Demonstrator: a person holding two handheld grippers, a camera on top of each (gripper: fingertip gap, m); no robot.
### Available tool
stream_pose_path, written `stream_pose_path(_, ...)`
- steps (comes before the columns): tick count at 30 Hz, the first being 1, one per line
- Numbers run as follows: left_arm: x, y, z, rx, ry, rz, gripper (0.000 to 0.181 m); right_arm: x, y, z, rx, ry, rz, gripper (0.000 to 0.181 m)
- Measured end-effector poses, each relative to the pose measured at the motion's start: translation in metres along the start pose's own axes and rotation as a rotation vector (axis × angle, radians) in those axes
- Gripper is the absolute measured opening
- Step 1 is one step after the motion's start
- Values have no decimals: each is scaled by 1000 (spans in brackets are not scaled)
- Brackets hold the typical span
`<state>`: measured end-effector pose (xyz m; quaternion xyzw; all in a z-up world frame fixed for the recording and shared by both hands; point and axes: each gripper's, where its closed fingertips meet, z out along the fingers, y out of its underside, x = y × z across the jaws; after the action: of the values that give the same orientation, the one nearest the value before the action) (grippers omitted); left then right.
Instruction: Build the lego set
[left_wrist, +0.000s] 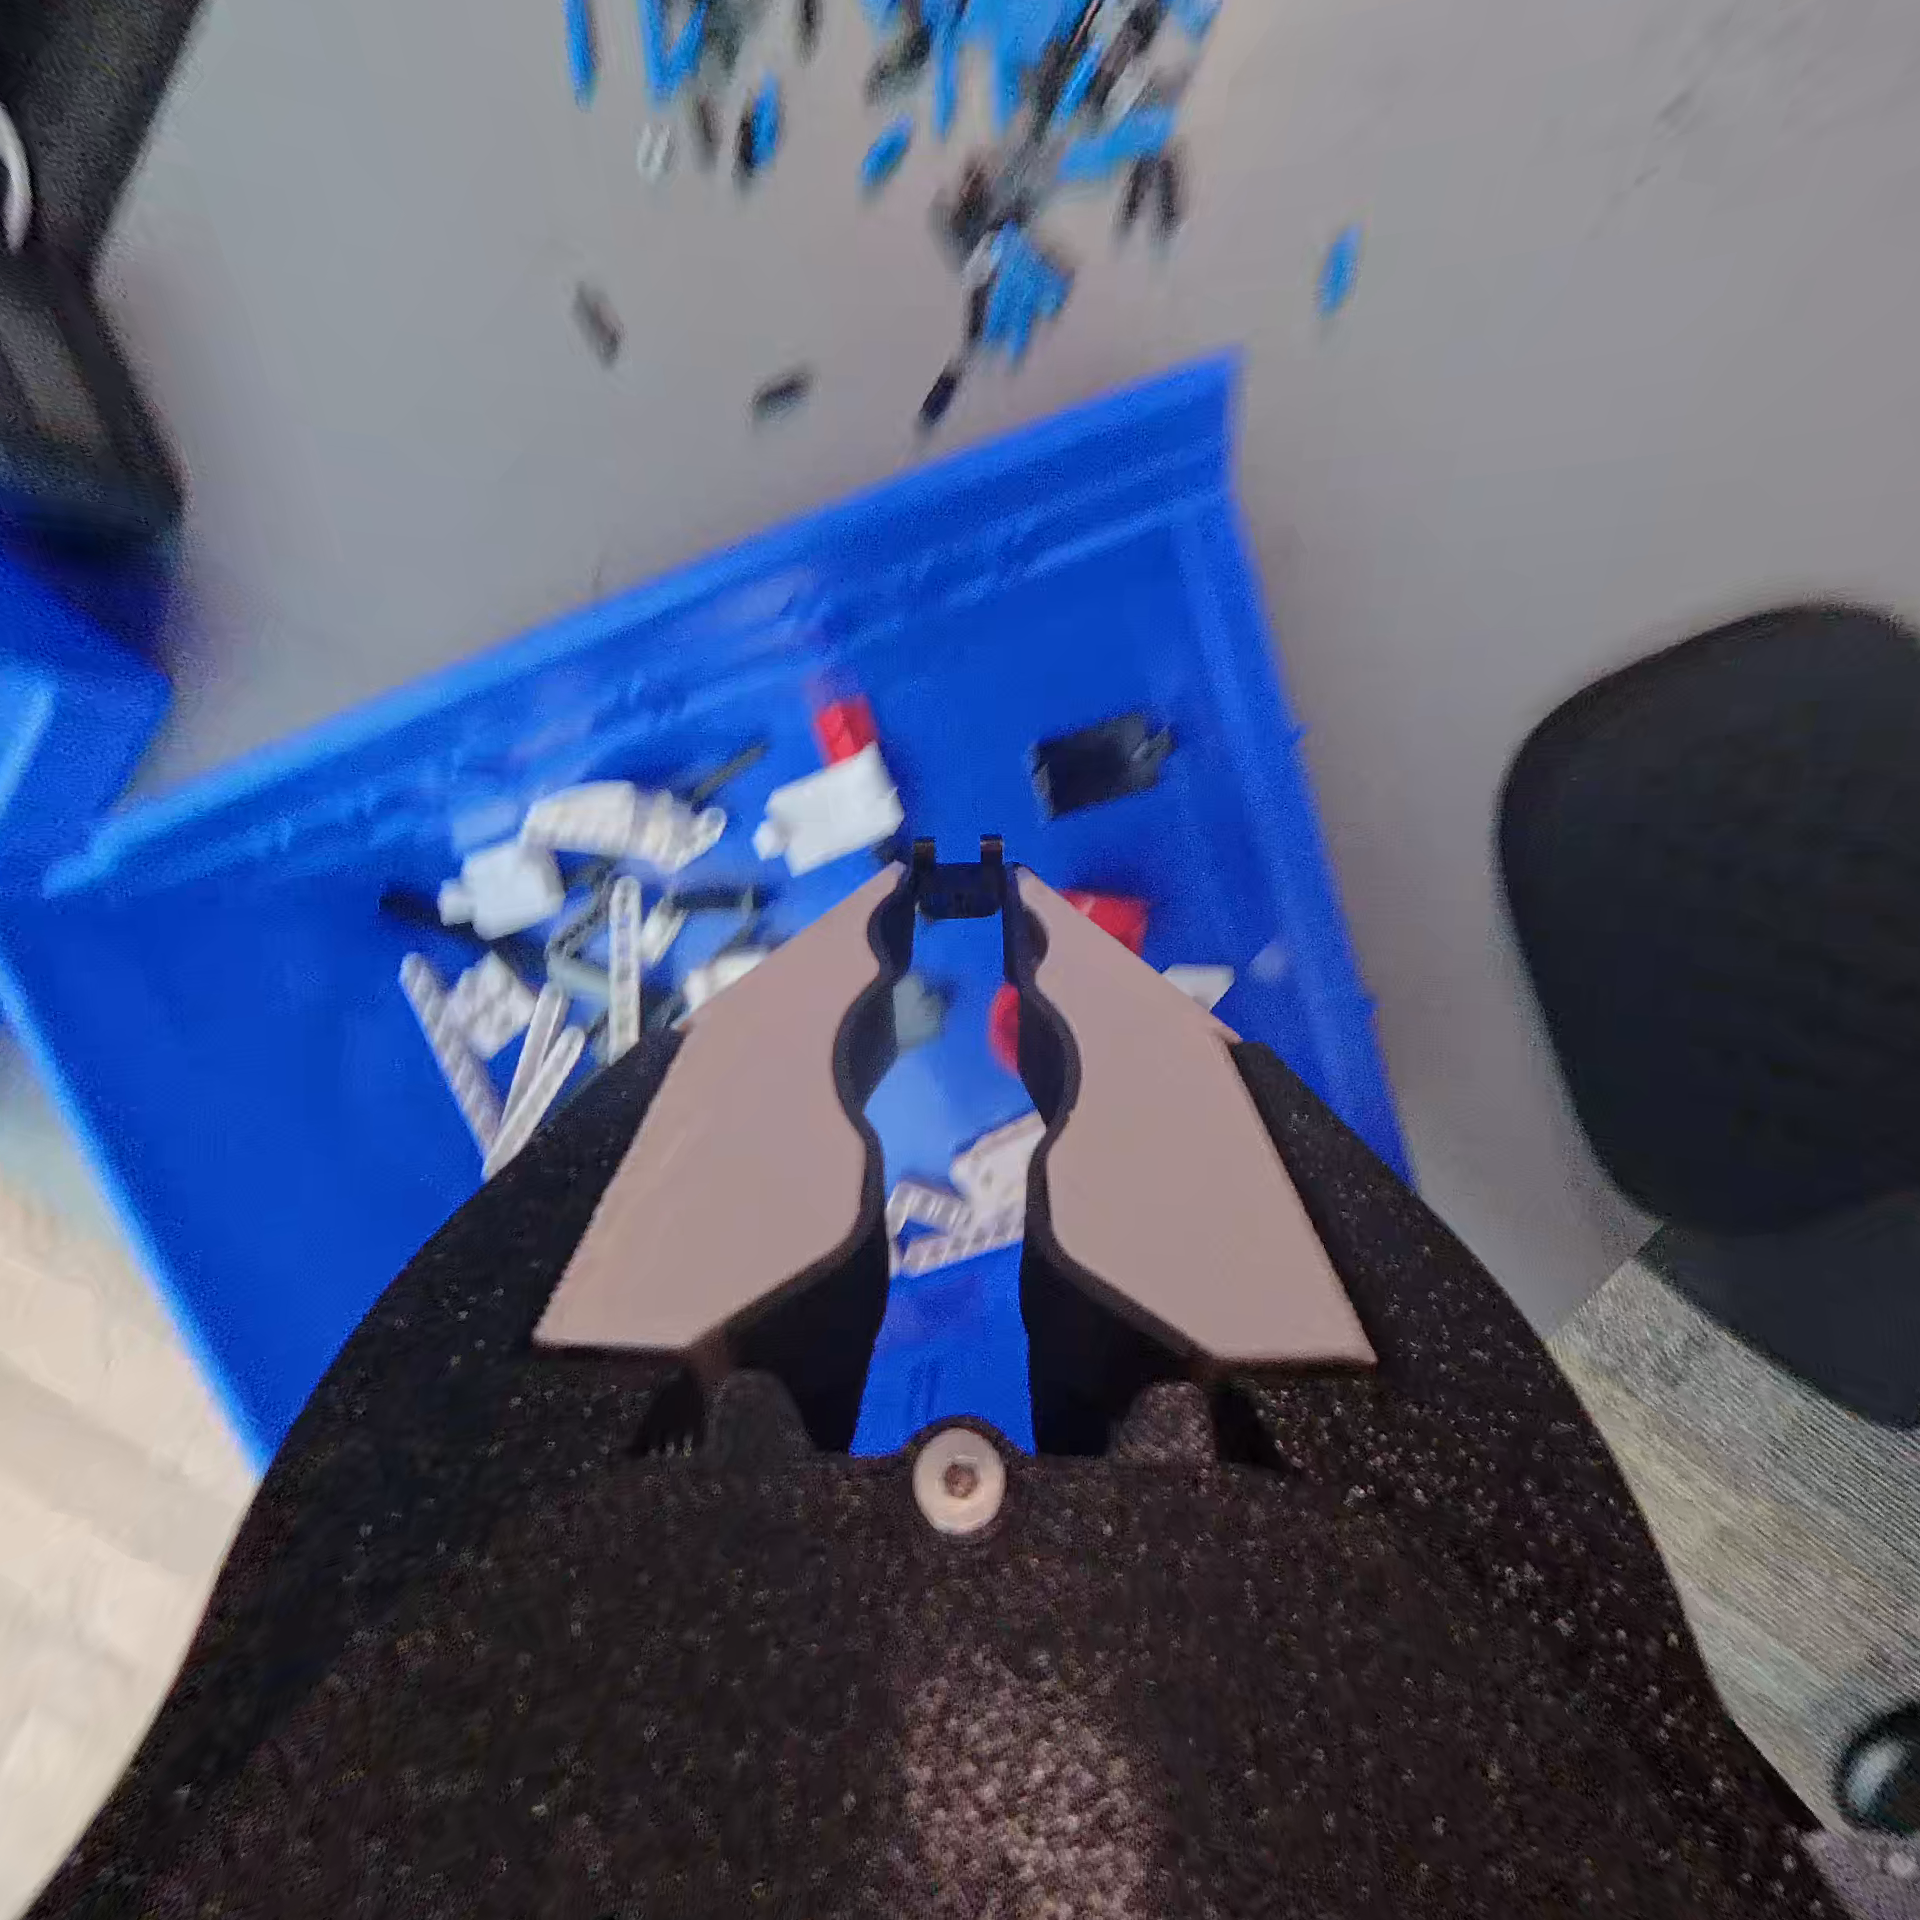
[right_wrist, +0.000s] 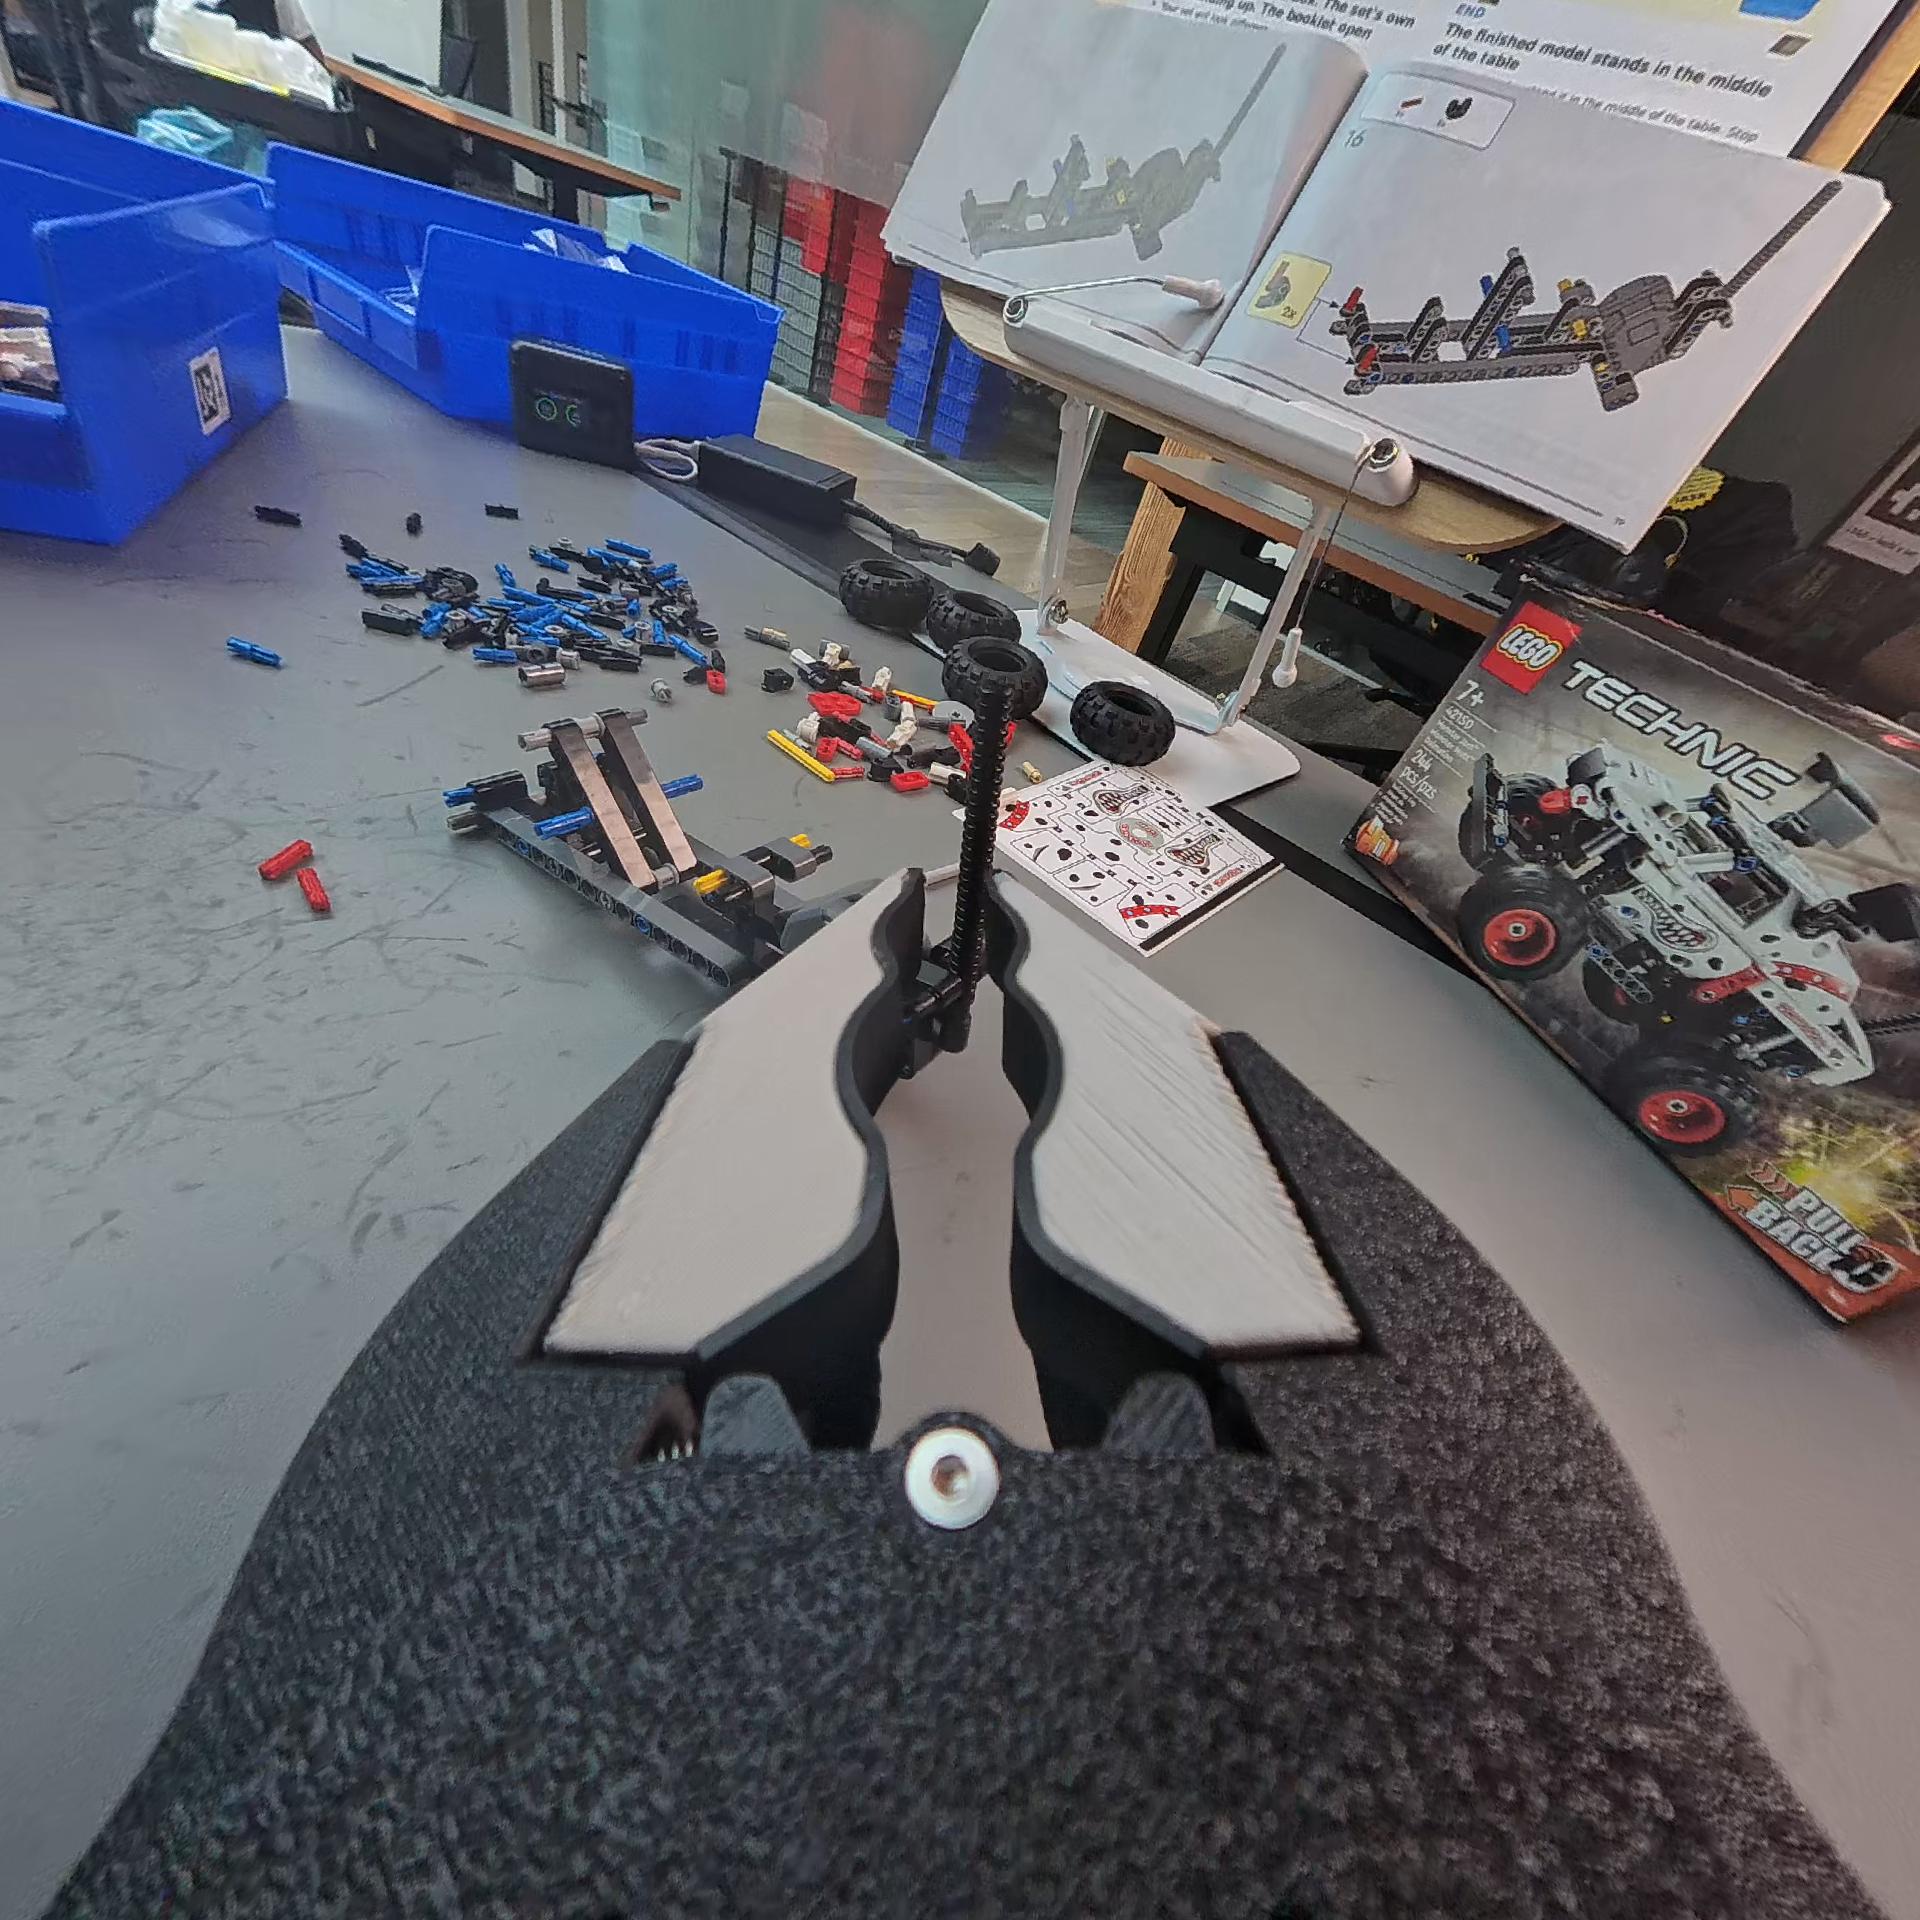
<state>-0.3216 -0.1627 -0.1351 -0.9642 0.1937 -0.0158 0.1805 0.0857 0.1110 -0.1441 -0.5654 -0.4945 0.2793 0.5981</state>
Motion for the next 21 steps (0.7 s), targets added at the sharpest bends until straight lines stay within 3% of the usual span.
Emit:
stream_pose_path(2,55,-57,1,175,57,104,17,-1,0,1,-1,-4,-4,10)
stream_pose_path(4,110,-99,22,260,88,158,18,0,-1,0,5,4,-6,10)
stream_pose_path(6,160,-129,55,312,134,160,18,5,-3,-3,24,31,6,12)
stream_pose_path(9,217,-151,106,320,222,176,18,15,-3,-6,34,60,44,17)
stream_pose_path(13,244,-162,146,278,239,224,18,7,-10,-10,79,-14,64,22)
stream_pose_path(18,255,-163,160,249,241,266,18,-41,-23,-20,123,-339,78,32)
stream_pose_path(21,254,-167,160,273,236,252,27,-47,-24,-23,114,-372,61,42)
